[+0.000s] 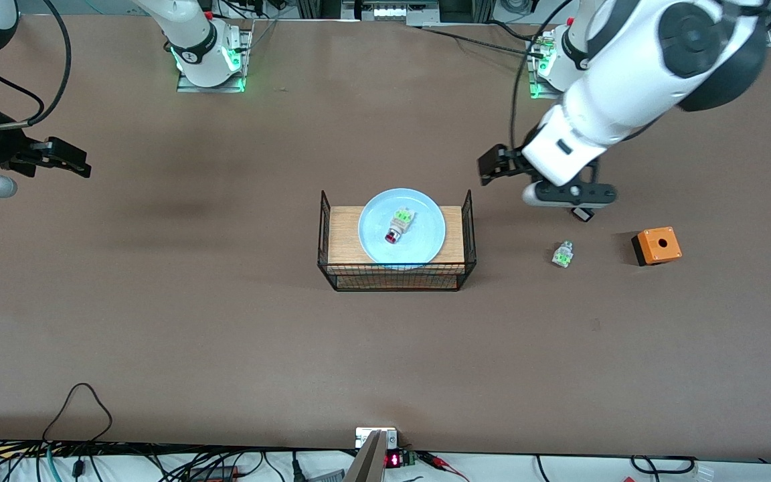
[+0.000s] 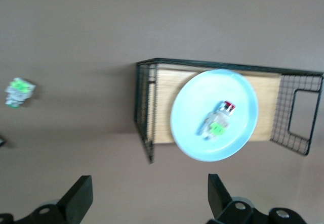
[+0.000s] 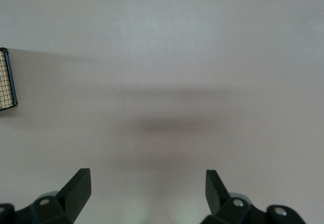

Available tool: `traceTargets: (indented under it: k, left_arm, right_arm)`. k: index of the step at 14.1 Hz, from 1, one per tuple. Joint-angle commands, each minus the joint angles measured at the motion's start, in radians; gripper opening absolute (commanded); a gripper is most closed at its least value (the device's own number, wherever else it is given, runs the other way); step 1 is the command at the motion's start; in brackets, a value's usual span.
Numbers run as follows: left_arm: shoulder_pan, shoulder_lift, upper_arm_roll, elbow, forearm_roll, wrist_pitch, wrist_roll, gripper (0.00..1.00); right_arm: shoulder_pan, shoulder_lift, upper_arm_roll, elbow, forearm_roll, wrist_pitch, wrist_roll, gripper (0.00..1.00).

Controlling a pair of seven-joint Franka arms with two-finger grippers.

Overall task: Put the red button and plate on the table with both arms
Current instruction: 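Lower the left gripper onto the red button on the plate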

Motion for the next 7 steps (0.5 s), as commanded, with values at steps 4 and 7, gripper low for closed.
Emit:
traceTargets:
  k: [4,7]
  left_arm:
    - [-0.082,0.103,0.009,0.016,-0.005,0.111,-0.034,1.0]
    - [-0.118,0.135,0.014,0.016,-0.002,0.184,-0.037,1.0]
  right_arm:
    - [0.001,-0.002,0.0,0.003,-0.011,-0.004,-0.003,1.0]
    - [0.001,-0.002,-0.002,0.003,-0.011,-0.004,-0.001,1.0]
